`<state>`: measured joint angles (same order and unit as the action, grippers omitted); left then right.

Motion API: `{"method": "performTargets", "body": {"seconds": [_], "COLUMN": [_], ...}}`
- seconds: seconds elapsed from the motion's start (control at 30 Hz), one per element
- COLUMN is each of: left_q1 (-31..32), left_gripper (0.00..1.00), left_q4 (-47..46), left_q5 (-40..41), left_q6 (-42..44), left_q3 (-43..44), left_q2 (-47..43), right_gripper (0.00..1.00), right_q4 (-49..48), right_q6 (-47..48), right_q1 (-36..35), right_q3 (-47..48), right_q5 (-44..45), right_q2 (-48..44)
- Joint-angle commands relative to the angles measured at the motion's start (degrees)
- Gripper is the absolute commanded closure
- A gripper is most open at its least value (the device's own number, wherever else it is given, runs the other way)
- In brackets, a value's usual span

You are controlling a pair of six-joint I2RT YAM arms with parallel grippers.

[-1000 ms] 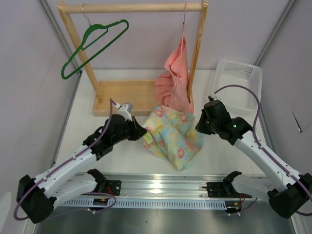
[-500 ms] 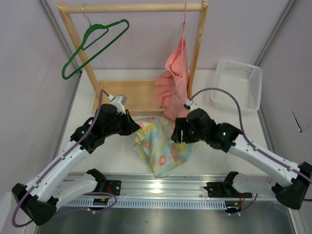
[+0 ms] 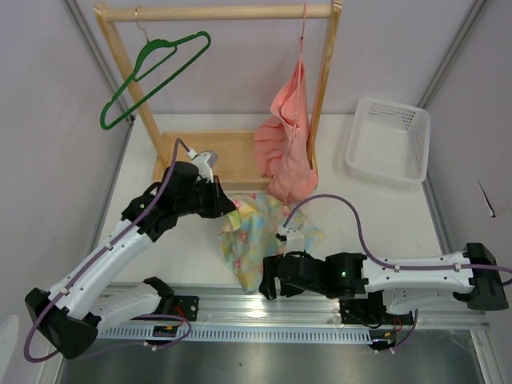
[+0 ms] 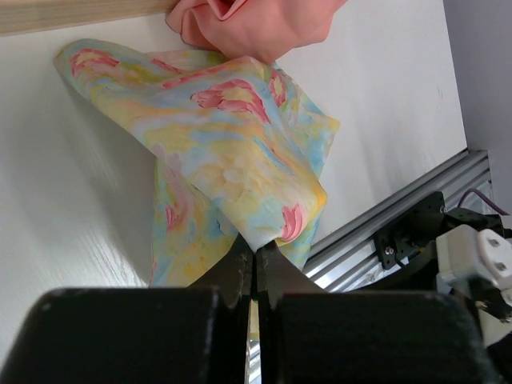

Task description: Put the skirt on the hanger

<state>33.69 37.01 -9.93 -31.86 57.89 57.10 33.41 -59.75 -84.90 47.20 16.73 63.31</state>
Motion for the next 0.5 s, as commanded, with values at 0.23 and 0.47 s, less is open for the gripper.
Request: {"method": "performTargets", "body": {"seconds": [0.23,0.47], "left_q1": [0.9,2.3], "left_gripper": [1.00,1.00], "left_q4": [1.7,3.7], "left_q5": [-4.1,-3.8], "left_q6": [1.8,2.2], "left_q3": [4.5,7.8], "left_q2": [-0.1,0.6], "right_gripper": [0.14,0.13], "right_q4": [-11.7,-11.1], "right_q6": [-4.4,-2.8], "right_q1": [-3.0,-2.6], "right_q3": [3.9,7.8], "right_q5": [4.3,6.0], "right_q2": [12.4,21.7]}}
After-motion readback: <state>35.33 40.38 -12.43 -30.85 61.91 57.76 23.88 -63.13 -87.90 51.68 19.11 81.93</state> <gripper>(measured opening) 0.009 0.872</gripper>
